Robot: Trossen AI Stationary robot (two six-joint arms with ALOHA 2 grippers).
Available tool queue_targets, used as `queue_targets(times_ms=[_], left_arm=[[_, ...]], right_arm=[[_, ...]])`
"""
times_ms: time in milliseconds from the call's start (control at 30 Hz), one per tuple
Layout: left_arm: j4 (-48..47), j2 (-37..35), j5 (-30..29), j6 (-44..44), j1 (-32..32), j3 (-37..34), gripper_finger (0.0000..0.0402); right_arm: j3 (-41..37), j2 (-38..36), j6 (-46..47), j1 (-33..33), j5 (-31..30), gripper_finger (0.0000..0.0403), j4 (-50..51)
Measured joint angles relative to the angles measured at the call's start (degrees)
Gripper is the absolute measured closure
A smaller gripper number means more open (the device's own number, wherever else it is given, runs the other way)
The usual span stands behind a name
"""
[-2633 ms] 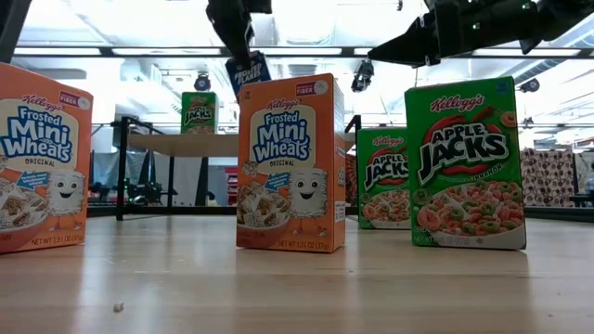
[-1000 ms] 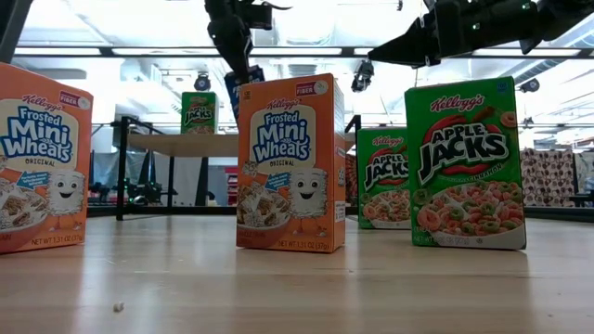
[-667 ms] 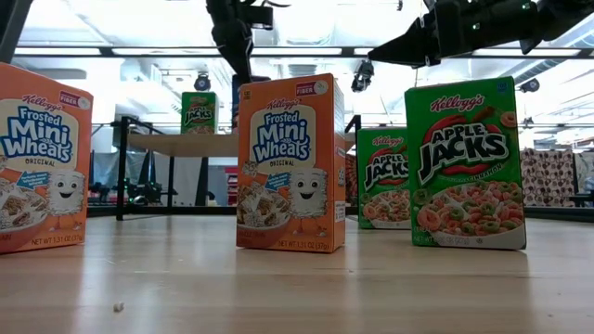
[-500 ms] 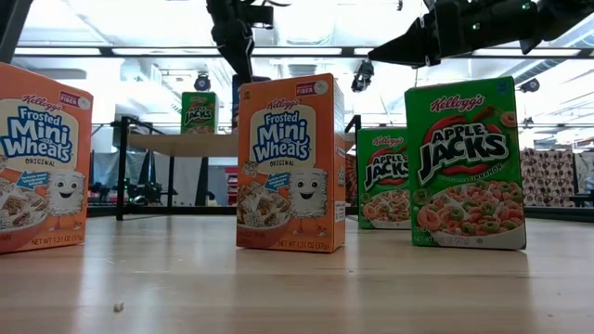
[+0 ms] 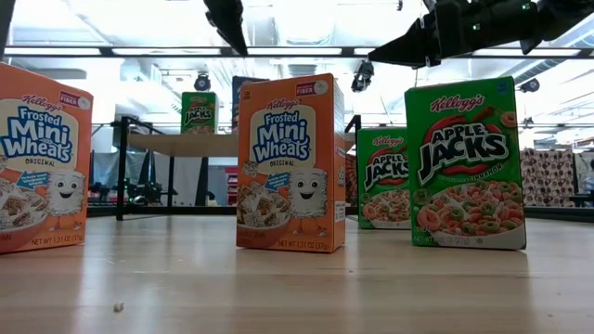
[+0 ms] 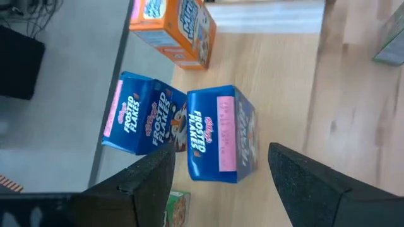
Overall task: Stack cereal on shelf
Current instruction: Put the bottom blue cereal box on the shelf aligned with the other blue cereal box
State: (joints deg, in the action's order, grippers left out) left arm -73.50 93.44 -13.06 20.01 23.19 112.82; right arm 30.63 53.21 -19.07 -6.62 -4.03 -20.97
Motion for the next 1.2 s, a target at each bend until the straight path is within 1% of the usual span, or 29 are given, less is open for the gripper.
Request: queue_targets(times_ms=[233,333,400,533,667,900,1100,1167,1200], left_arm=[[1.2,-4.0,0.1,-4.4,-3.8,-1.2,0.0164],[3.5,-5.5,0.1,-5.5,-6.5,-3.4,0.0164],[5.8,-6.8,0.1,-6.1,-8.3,-6.1,0.0164],[12.7,-9.9,0.1,-6.2,-11.6,-14.7,0.0164],[21.4,-14.7,0.1,-6.3,-14.2,-26.1,0.0164],[30.5,-24.9,0.1,-11.3,-15.2,-43.8,0.0164],[37.3,-31.7,-0.1,-12.9,-15.2,-54.3,0.0168],[40.5,-32.8,-1.6,-11.8,-15.1,-56.9,0.0171],[41.6,-33.0,-3.3,-10.9,-15.1,-57.9,0.0174]], right_arm=[[0.0,0.0,-0.1,0.0,0.0,0.0390,-0.3],[0.0,0.0,0.0,0.0,0.0,0.0390,-0.3],[0.0,0.0,0.0,0.0,0.0,0.0390,-0.3],[0.0,0.0,-0.3,0.0,0.0,0.0390,-0.3],[0.0,0.0,-0.1,0.0,0.0,0.0390,-0.3],[0.0,0.0,1.1,0.0,0.0,0.0390,-0.4],[0.2,0.0,1.1,0.0,0.0,0.0390,-0.4],[0.4,0.0,1.5,0.0,0.0,0.0390,-0.3],[0.4,0.0,1.6,0.0,0.0,0.0390,-0.3]])
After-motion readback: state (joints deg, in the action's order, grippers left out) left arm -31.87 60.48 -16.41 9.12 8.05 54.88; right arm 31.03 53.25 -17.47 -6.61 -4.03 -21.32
